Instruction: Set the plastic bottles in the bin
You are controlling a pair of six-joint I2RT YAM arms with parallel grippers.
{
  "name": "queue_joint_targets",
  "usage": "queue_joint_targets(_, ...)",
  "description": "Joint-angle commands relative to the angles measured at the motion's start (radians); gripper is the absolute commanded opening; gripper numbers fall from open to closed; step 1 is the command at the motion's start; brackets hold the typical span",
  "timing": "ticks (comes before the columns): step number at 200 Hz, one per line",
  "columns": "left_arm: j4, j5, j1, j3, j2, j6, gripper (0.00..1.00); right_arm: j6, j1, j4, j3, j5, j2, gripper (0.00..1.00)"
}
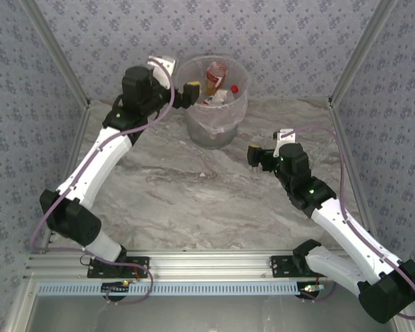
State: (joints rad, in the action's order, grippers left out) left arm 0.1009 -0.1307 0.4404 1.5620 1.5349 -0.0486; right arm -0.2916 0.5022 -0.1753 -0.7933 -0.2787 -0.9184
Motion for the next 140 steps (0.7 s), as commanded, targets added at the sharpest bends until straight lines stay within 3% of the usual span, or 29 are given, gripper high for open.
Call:
queue_joint_targets(1,-0.179,0.146,-0.004,-0.133,-0.089,-0.022,0.99,-0.033,-0.017,0.029,0.027,-0.070,0.026,1.00)
queue_joint_targets(50,-0.188,0.406,-0.020,-0.401,-0.261,-0.017,0.99,-0.047,-0.079,0.060,0.094,-0.186,0.056,1.00)
queue_joint_targets(75,-0.188,0.558,-0.078,-0.575,-0.365,-0.082,0.99,-0.047,-0.146,0.075,0.144,-0.233,0.070,1.00)
queue_joint_targets(124,-0.197,0.651,-0.280,-0.859,-0.523,-0.190,0.99,-0.023,-0.312,0.116,0.236,-0.190,0.073,1.00)
queue_joint_targets(140,-0.227,0.606,-0.338,-0.934,-0.522,-0.204,1.00,-0.017,-0.355,0.157,0.277,-0.174,0.072,1.00)
